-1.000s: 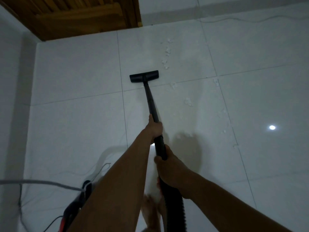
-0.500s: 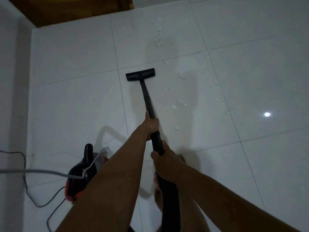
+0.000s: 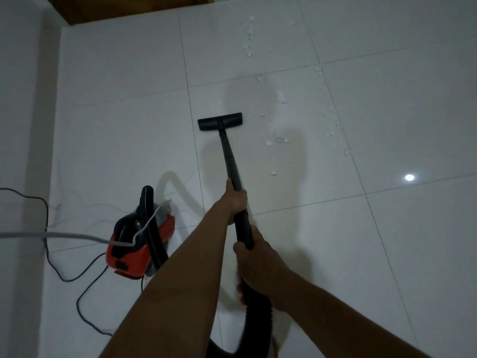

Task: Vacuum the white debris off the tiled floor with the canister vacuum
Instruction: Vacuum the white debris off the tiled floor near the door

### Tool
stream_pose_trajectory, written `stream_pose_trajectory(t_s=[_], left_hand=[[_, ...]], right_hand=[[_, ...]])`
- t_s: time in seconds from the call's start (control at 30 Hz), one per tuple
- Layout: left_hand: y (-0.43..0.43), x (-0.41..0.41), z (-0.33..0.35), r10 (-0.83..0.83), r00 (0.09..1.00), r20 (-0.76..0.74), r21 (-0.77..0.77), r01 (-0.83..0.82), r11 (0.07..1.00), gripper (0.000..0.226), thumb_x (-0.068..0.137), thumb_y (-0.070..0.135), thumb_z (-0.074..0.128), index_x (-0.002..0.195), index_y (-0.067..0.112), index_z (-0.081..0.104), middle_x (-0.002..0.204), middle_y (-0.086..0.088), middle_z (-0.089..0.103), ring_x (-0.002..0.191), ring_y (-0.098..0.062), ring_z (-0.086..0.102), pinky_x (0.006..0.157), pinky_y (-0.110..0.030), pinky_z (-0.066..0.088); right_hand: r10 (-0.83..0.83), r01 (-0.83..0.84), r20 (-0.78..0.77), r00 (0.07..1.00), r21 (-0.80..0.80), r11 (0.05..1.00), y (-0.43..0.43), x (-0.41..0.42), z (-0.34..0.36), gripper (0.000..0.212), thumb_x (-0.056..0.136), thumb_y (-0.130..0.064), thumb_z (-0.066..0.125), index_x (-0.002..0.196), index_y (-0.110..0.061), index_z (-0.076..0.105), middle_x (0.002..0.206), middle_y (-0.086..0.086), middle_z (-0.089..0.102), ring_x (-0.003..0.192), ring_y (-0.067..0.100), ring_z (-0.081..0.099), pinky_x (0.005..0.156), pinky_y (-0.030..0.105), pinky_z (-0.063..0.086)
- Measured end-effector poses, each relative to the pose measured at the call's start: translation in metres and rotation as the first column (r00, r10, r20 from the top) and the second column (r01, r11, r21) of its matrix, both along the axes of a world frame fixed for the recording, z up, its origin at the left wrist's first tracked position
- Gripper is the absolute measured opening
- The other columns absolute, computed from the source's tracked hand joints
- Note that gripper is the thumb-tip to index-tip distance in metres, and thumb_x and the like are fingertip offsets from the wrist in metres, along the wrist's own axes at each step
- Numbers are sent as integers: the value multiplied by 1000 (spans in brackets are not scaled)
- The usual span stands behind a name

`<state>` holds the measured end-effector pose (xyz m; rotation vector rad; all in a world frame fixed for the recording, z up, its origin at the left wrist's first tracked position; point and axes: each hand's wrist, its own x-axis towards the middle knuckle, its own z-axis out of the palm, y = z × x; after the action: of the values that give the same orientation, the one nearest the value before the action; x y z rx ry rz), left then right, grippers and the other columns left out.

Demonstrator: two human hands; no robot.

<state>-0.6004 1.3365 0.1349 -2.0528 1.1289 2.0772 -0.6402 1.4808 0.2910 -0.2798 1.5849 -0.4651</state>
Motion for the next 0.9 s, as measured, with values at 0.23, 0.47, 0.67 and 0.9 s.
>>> stream_pose_trajectory(t_s=[0.23,0.47,0.67,0.9], left_hand=[[70,32,9,-10,1000,-15,9,10,1000,69,102,22,42,155,39,2,145,-25,44,83,-27,51,75,-40,52],[134,54,25,-22,1000,7,34,22,999,65,103,21,42,154,37,6,133,-25,52,74,-24,51,68,-38,52],[177,76,37,-83,997,1,53,82,995,69,102,19,43,155,37,2,139,-27,47,77,-26,51,76,-39,51],[208,88,45,-174,985,1,77,173,982,72,100,15,44,155,36,1,109,-18,52,72,-24,52,63,-37,52]], right_hand=[[11,-13,-26,1000,-67,998,71,34,3,46,106,-31,44,151,-37,32,85,12,61,50,18,61,49,29,56],[25,-30,-70,997,-80,996,132,58,15,43,107,-29,40,150,-30,36,87,9,62,58,21,64,60,33,60],[-80,79,-1,997,-52,995,176,83,35,42,109,-26,41,150,-27,36,83,17,61,35,12,55,42,24,50],[-174,174,-9,985,-19,985,207,105,43,38,108,-26,42,145,-32,42,79,13,60,45,16,59,44,25,51]])
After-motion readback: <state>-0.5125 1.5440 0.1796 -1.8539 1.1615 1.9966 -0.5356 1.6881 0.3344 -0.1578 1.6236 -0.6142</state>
